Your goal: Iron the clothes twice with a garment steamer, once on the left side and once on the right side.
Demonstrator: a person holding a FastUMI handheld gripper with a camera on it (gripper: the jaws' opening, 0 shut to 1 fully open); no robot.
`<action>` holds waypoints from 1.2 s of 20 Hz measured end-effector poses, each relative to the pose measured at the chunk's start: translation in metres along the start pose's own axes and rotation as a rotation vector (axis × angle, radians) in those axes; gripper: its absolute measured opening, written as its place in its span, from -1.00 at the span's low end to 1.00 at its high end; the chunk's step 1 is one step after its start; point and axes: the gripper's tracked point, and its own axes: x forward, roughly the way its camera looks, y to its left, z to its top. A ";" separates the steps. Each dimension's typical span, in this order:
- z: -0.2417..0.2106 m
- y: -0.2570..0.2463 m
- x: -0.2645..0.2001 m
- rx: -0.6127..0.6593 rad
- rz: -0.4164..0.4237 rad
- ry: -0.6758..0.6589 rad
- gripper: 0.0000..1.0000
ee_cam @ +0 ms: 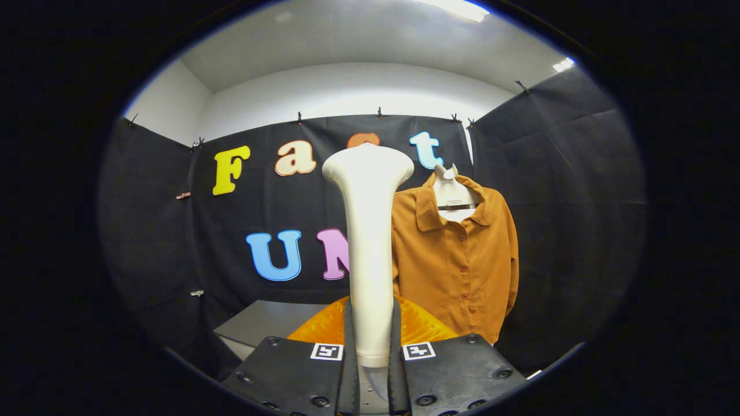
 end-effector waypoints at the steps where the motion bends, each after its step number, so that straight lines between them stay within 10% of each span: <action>1: 0.000 0.004 -0.001 -0.001 0.000 -0.004 -0.54; 24: -0.007 0.029 -0.003 -0.027 0.025 0.001 -0.54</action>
